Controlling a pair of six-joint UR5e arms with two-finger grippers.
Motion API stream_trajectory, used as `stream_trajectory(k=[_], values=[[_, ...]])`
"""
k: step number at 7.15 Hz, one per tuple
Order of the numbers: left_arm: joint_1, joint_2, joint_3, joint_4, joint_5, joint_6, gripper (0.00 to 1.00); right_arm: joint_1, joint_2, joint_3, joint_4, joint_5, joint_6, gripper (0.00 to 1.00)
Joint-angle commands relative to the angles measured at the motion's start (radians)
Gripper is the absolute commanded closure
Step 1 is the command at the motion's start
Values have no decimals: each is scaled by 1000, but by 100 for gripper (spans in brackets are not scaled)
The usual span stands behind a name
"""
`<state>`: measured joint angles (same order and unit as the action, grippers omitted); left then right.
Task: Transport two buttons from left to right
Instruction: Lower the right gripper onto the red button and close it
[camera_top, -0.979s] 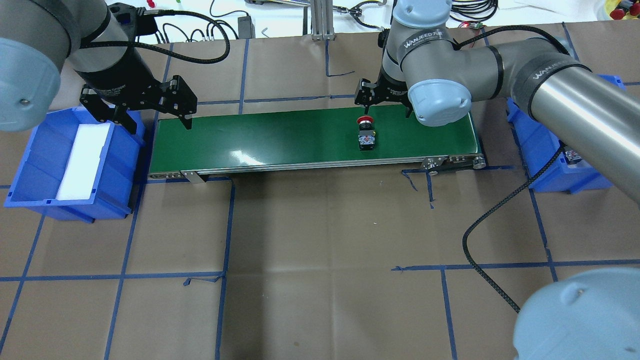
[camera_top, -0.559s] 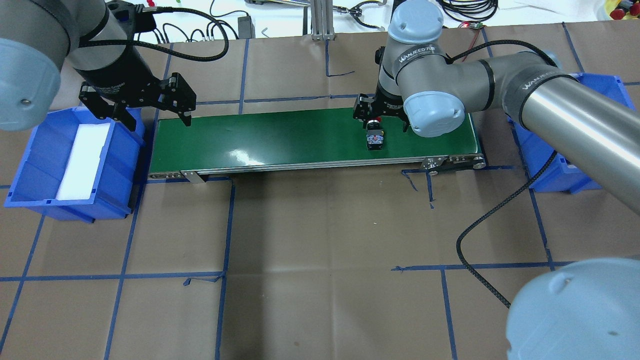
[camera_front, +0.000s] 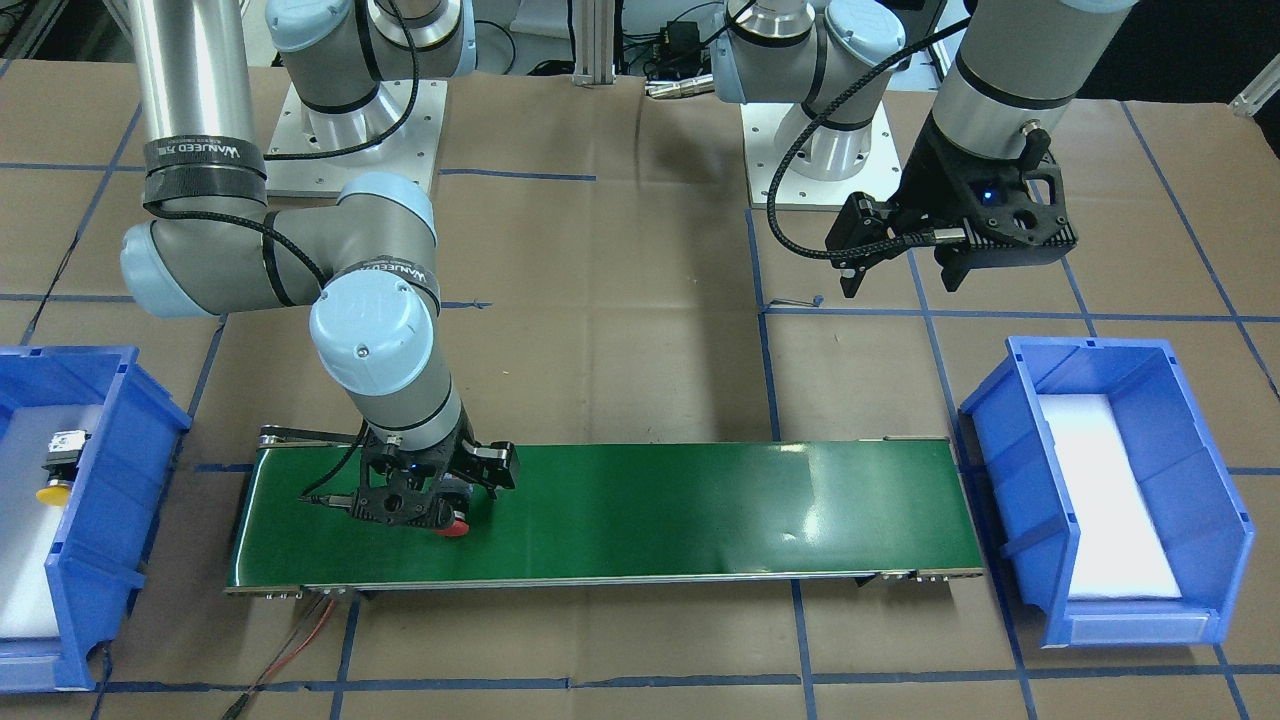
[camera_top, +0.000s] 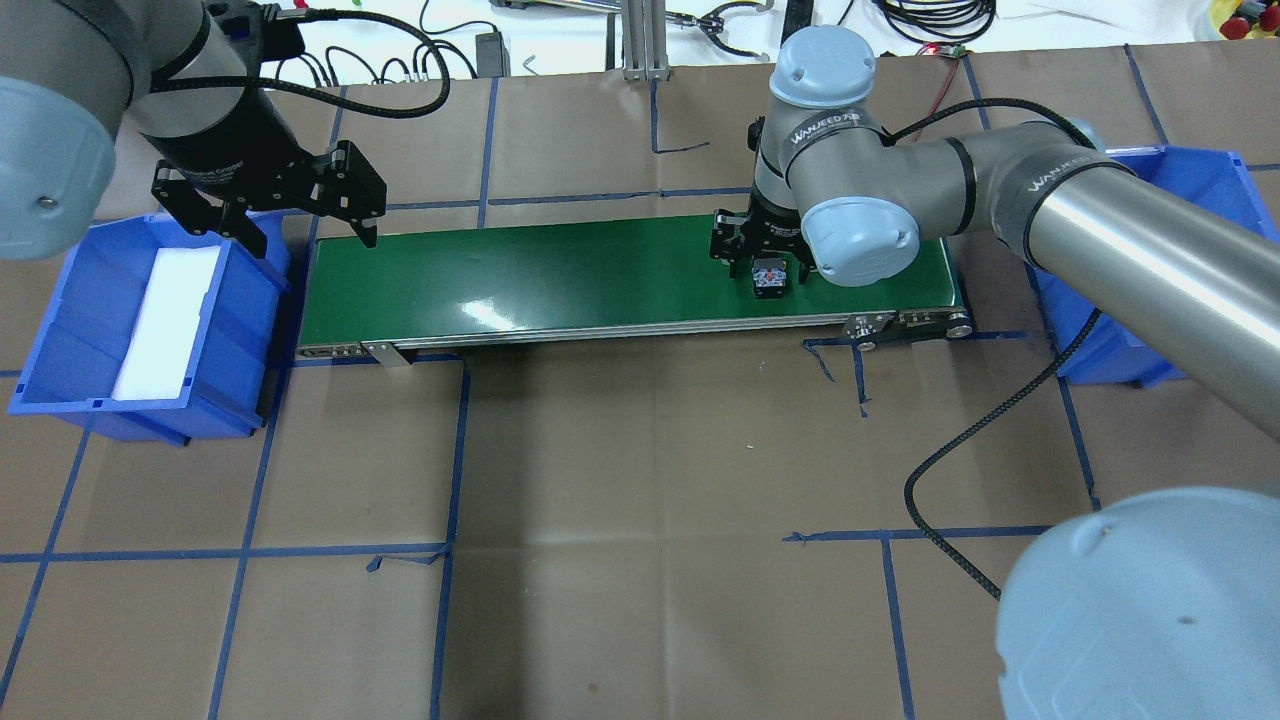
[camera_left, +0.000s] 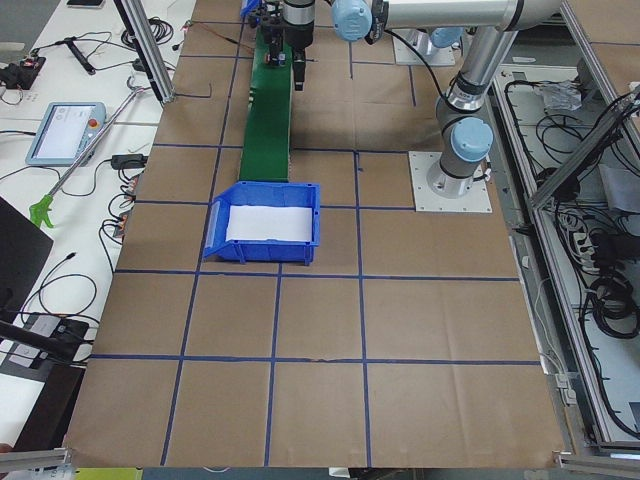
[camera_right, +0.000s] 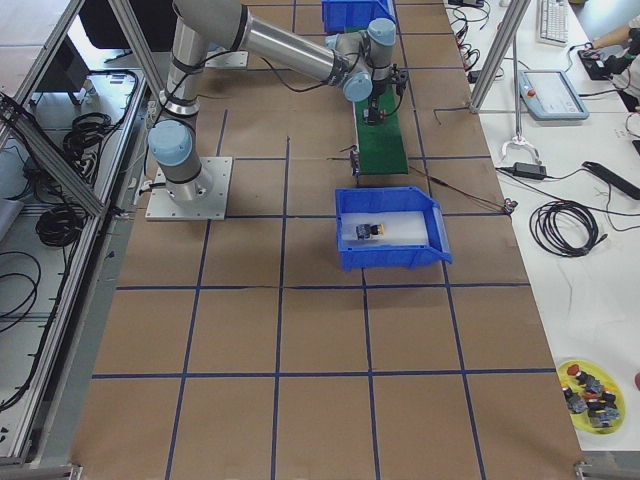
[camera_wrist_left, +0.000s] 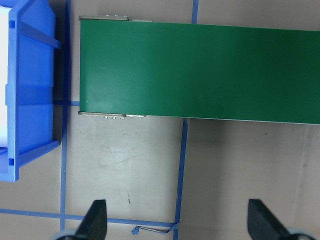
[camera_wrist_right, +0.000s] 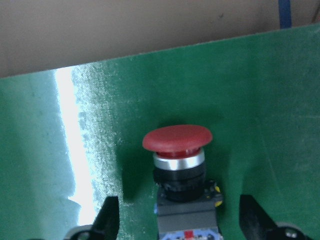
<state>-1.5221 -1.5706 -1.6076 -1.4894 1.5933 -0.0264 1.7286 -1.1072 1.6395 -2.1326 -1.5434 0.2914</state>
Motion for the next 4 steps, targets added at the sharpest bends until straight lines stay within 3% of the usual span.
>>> stream_trajectory(k=[1, 3, 4], values=[[0, 1, 0, 1, -1, -1, 0, -6, 4, -12, 13, -1, -8, 90], [-4, 1, 0, 0, -6, -4, 0, -12, -12, -26, -3, -15, -85, 95], [-4, 1, 0, -2, -7, -4, 0, -24, -22, -79, 16, -21, -109, 95]])
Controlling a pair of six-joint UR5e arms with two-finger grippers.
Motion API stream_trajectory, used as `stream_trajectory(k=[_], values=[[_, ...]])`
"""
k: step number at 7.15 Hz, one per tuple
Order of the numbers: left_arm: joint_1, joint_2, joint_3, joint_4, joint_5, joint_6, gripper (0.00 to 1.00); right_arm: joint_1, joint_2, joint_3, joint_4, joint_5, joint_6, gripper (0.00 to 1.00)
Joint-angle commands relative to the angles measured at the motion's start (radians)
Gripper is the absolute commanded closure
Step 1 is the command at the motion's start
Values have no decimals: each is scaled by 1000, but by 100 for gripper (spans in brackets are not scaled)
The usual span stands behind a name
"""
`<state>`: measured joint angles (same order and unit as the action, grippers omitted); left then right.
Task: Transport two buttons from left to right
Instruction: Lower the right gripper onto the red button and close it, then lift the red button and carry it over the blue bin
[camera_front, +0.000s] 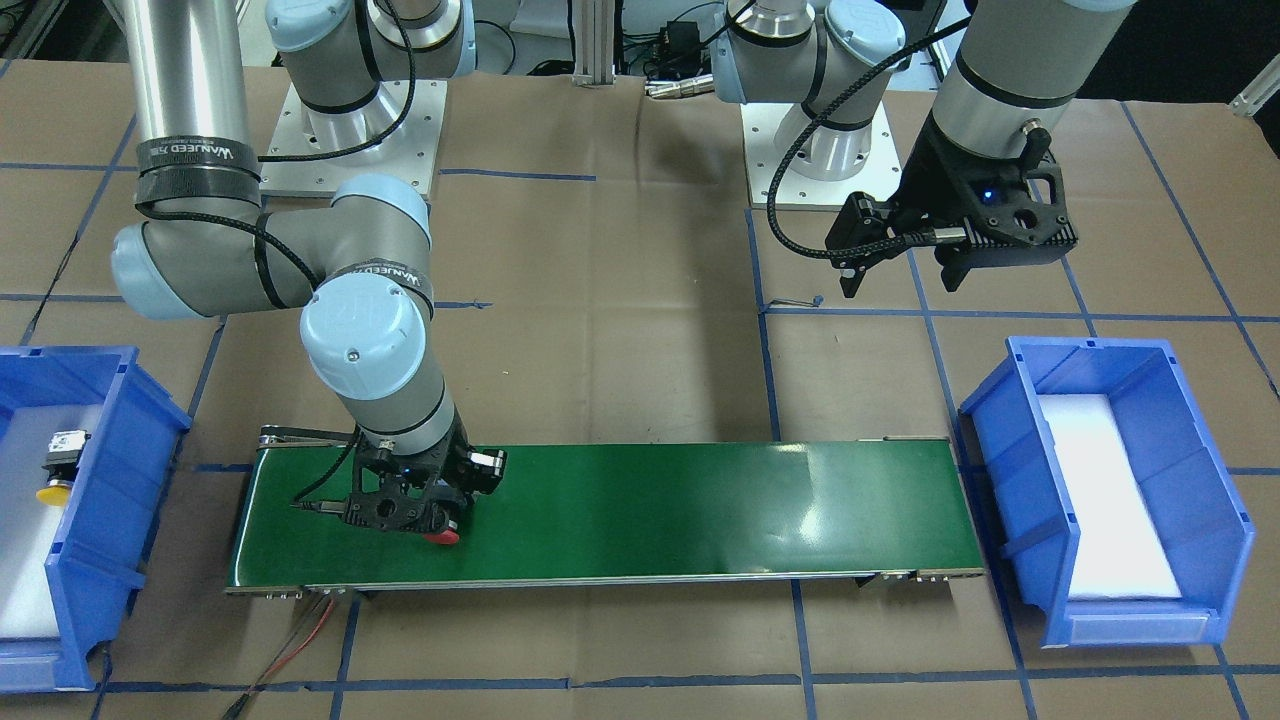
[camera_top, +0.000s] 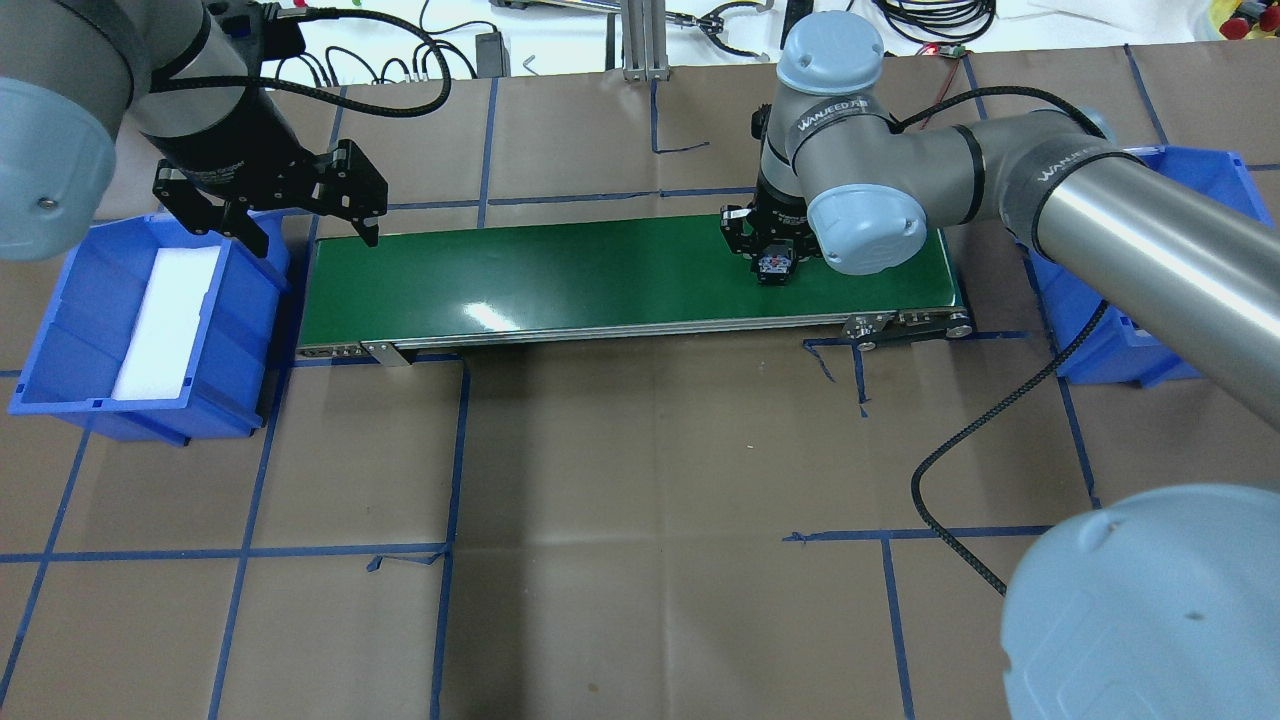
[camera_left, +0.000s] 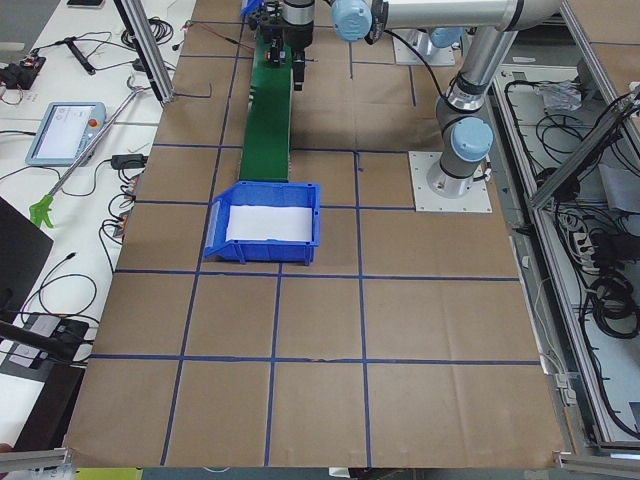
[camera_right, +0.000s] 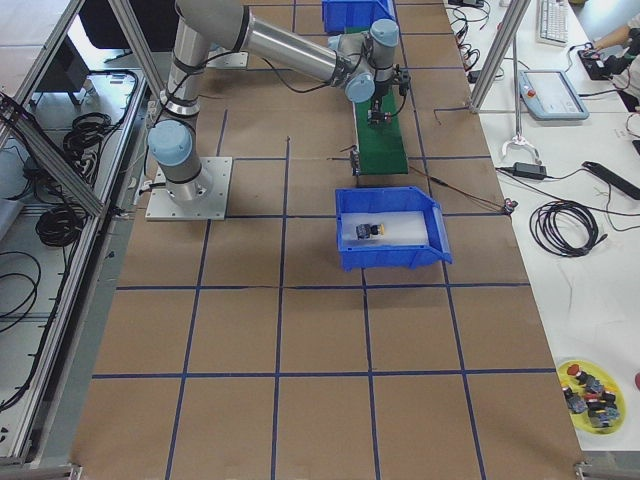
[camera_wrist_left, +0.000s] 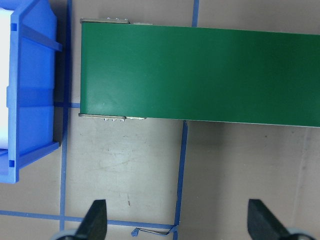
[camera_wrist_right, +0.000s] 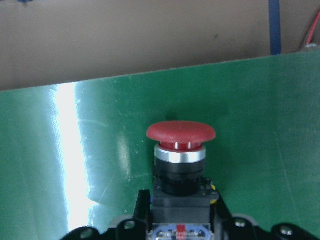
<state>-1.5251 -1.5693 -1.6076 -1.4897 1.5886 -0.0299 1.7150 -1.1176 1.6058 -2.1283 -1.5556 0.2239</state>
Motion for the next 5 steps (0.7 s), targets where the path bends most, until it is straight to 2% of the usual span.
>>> stream_trajectory(k=[1, 2, 4, 5], values=[[-3, 0, 0, -7, -2, -1, 0, -43, -33, -105, 80, -11, -43, 95], [-3, 0, 0, -12, -2, -1, 0, -101, -63, -148, 170, -11, -84, 94], [-7, 0, -2, -15, -1, -2, 0, -306, -167, -173, 301, -8, -399, 94], [-9, 0, -2, -15, -1, -4, 0, -390, -195, -179, 307, -6, -522, 94]])
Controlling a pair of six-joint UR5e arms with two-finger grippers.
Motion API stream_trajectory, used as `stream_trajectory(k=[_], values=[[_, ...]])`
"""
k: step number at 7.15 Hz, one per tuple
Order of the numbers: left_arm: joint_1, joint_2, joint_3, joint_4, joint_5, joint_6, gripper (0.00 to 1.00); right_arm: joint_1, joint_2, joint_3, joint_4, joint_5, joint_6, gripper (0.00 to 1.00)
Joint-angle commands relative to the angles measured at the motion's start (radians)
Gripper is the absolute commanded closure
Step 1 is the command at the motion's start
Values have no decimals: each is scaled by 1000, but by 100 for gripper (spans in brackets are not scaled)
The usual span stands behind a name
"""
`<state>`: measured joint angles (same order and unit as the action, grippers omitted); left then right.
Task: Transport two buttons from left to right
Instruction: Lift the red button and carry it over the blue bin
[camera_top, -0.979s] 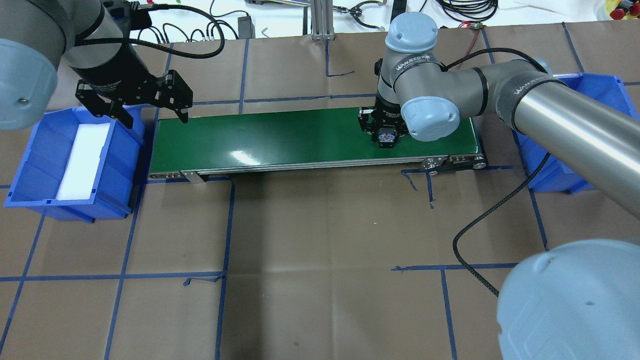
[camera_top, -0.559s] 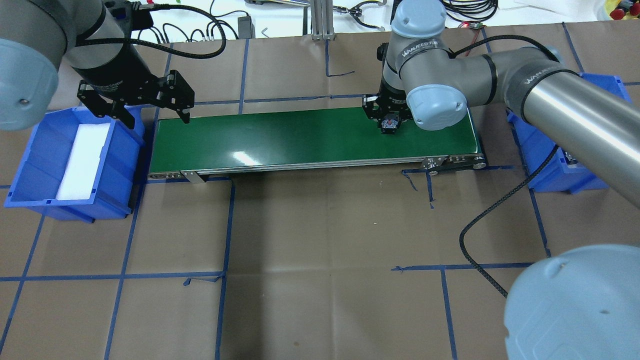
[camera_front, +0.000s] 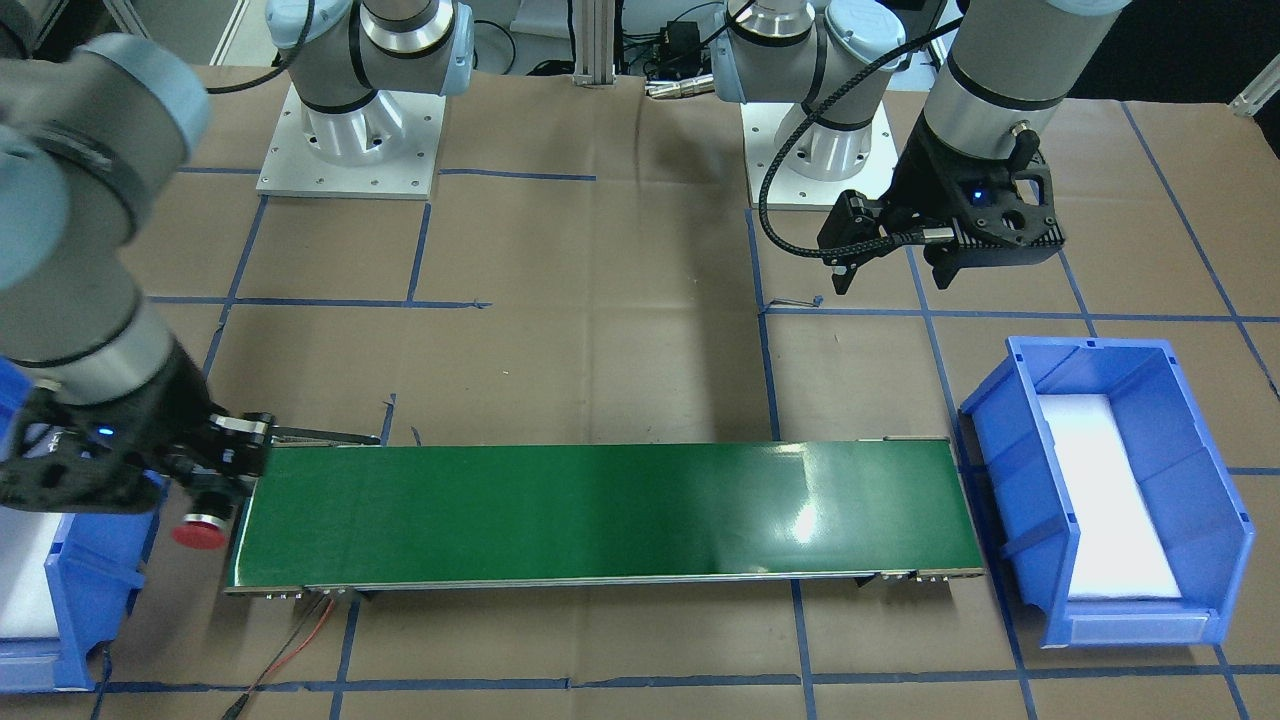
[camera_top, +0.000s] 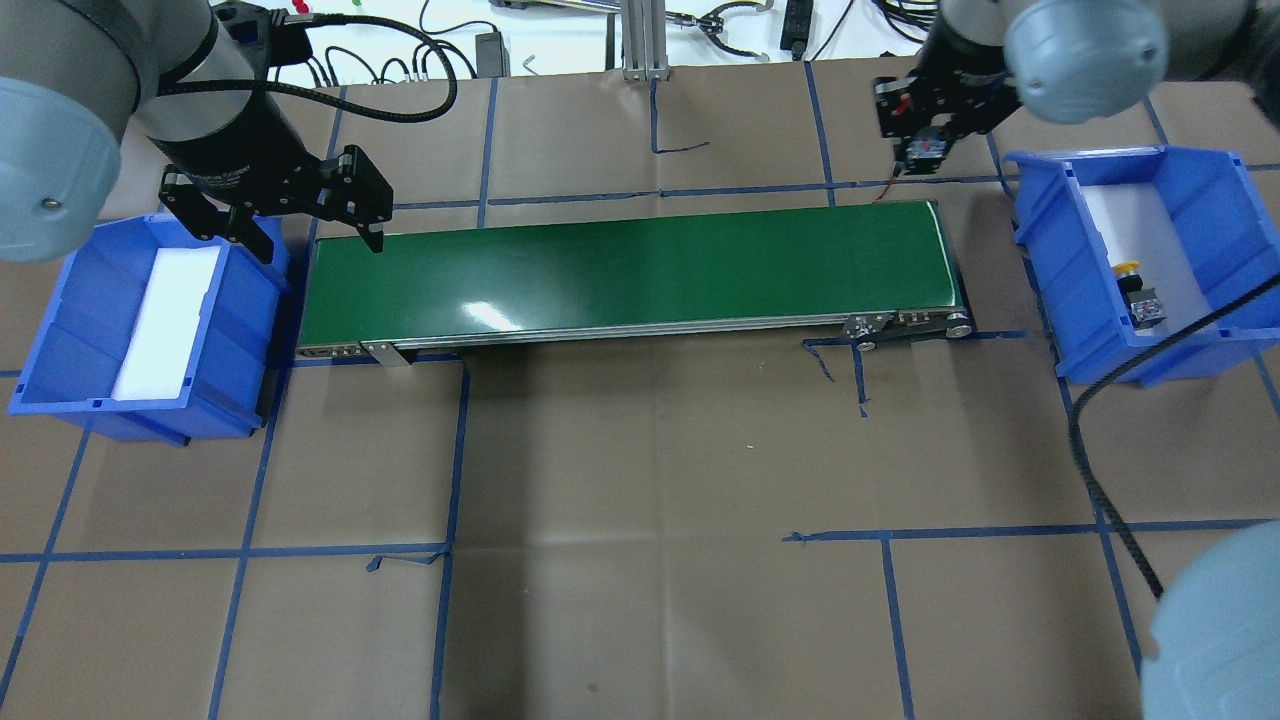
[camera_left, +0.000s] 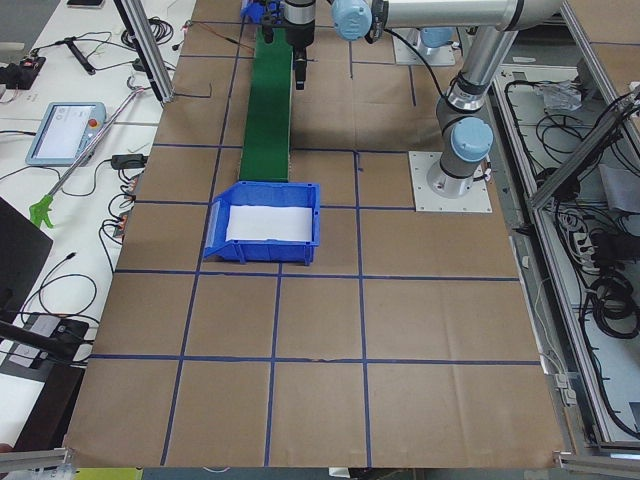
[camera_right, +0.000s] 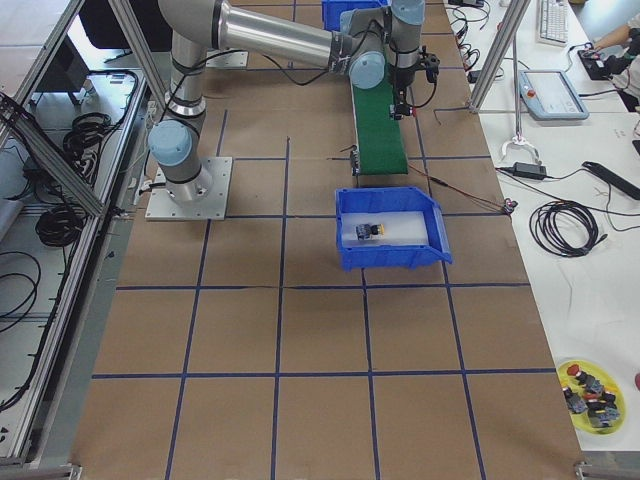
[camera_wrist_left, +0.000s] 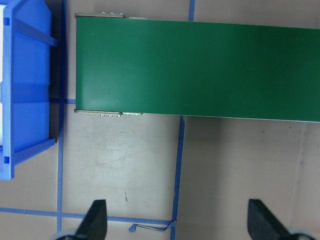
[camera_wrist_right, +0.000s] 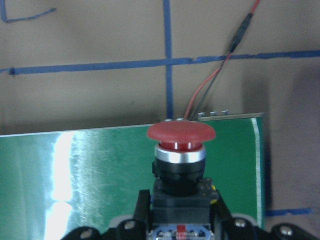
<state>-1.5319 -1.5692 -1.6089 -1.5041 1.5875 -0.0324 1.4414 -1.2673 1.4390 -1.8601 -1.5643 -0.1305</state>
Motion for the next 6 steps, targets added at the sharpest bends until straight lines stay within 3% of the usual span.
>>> stream_trajectory(k=[1, 3, 5, 6], values=[[-2, 0, 0, -1, 0, -3, 0, -180, -40, -15, 21, 9, -299, 94], [-4, 0, -2, -1, 0, -4, 0, -289, 12, -22, 15, 16, -432, 94], [-4, 1, -3, -1, 0, -6, 0, -320, 90, -14, -101, 13, -532, 94], [-4, 1, -3, -1, 0, -6, 0, -332, 118, -9, -105, 15, -532, 95]])
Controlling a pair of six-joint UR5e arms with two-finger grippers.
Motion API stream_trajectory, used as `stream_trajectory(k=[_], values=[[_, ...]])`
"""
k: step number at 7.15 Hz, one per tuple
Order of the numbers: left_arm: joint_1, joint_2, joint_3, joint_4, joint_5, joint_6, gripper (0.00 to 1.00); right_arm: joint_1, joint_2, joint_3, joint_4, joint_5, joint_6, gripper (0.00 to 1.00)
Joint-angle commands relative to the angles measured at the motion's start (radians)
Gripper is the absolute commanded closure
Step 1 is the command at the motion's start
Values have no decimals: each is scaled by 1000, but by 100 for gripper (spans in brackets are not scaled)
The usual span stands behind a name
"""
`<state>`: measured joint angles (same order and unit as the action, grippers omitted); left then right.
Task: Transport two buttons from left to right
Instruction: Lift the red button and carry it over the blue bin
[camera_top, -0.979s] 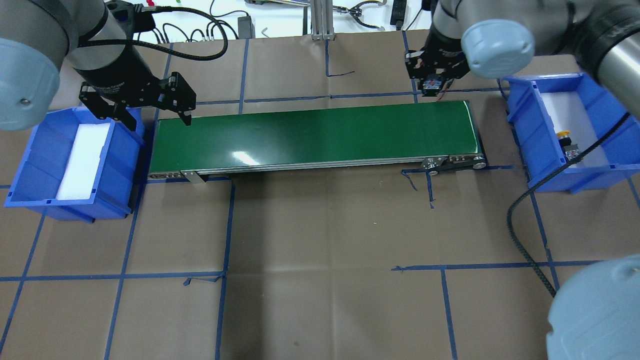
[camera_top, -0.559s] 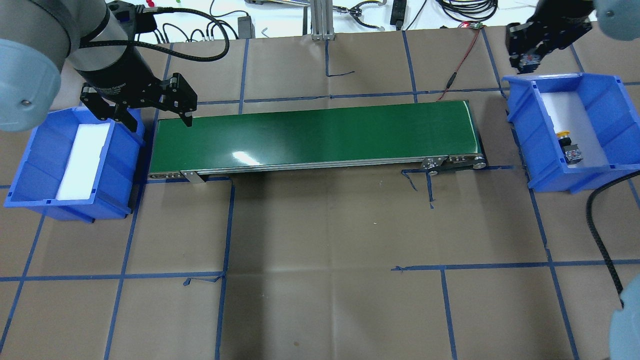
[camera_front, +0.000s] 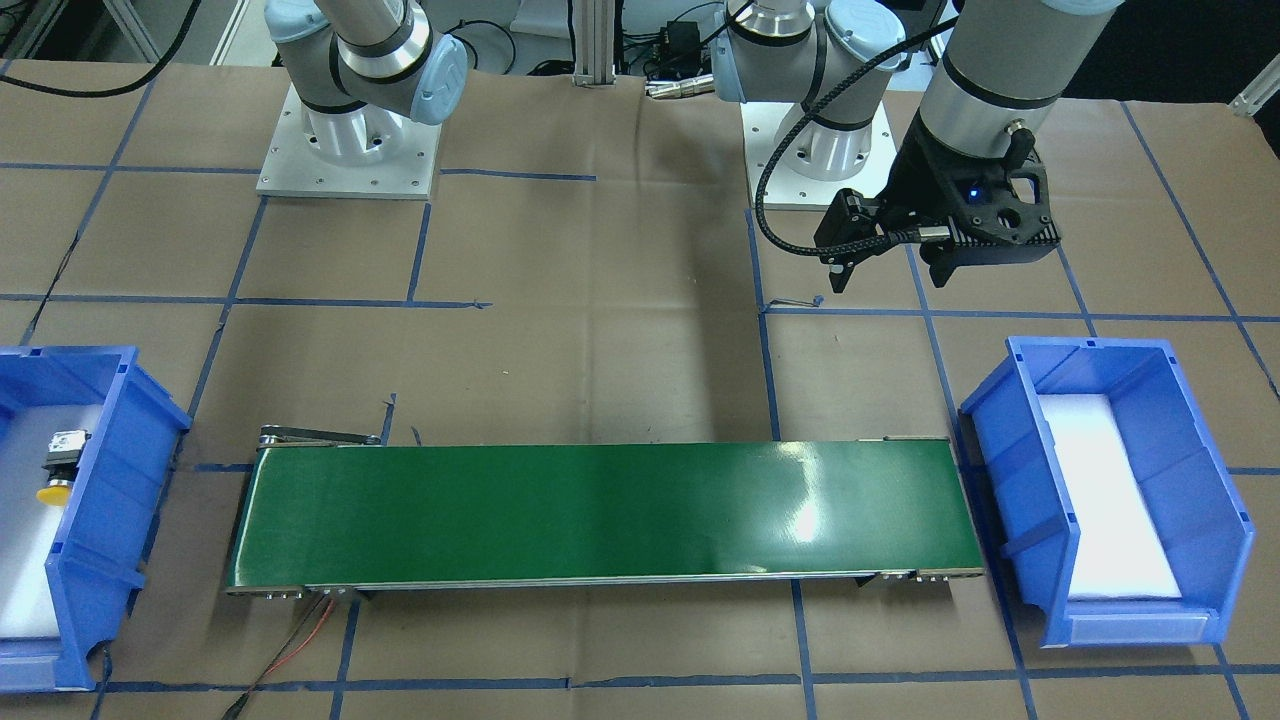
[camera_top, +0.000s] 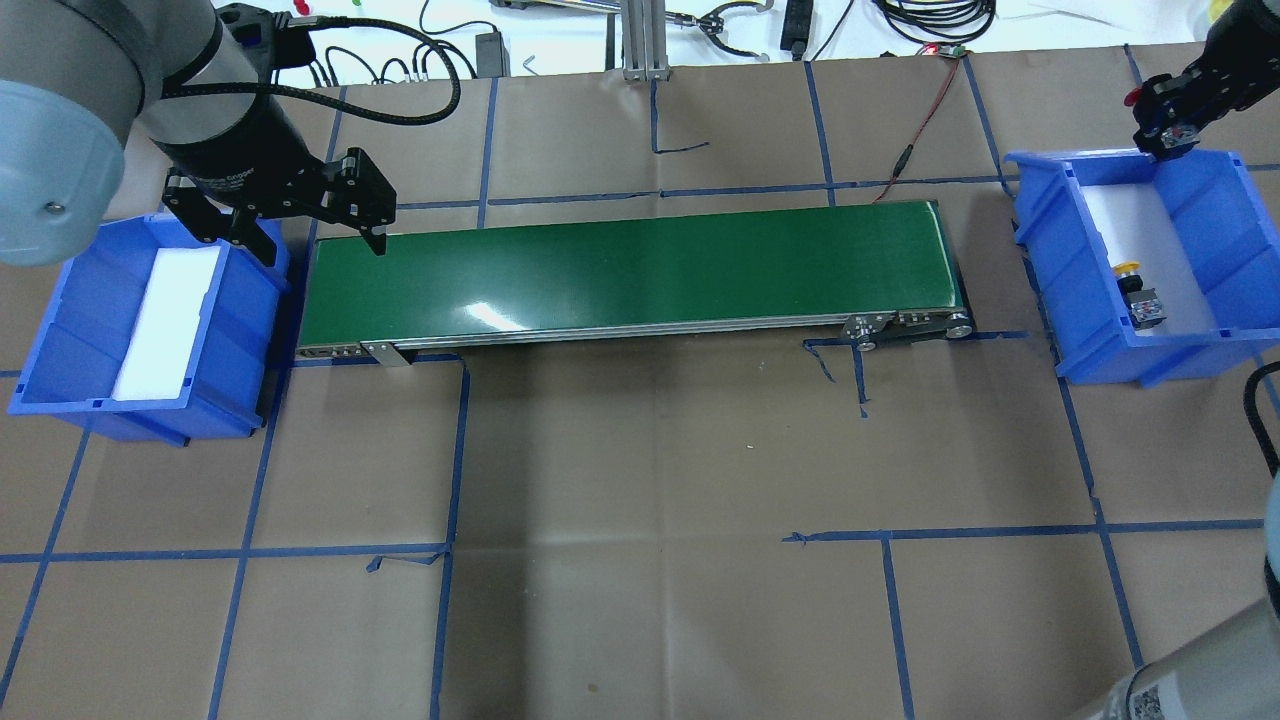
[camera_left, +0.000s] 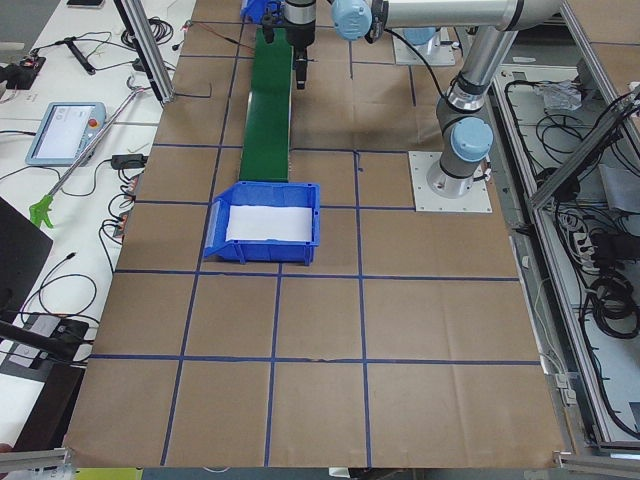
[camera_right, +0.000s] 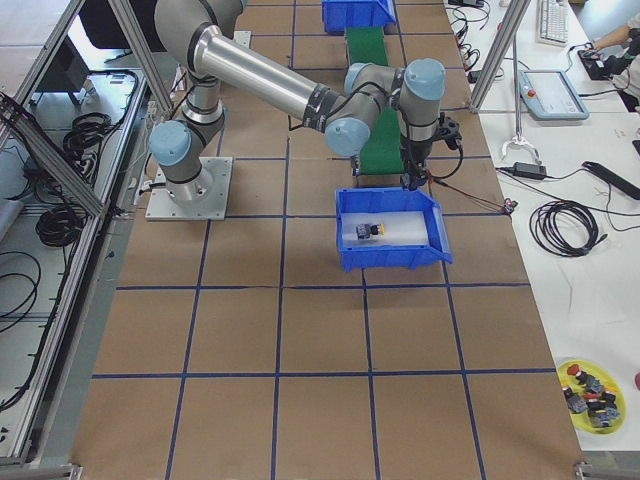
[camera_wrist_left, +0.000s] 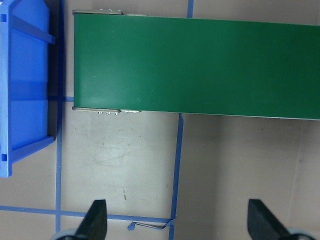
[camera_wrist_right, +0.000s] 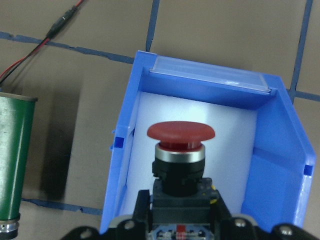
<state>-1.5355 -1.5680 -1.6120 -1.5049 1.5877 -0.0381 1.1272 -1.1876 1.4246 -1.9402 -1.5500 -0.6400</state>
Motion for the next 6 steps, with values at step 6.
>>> stream_trajectory(k=[6], values=[[0, 0, 1, 2, -2, 4, 0, -30, 186, 10, -107, 10, 37, 94]])
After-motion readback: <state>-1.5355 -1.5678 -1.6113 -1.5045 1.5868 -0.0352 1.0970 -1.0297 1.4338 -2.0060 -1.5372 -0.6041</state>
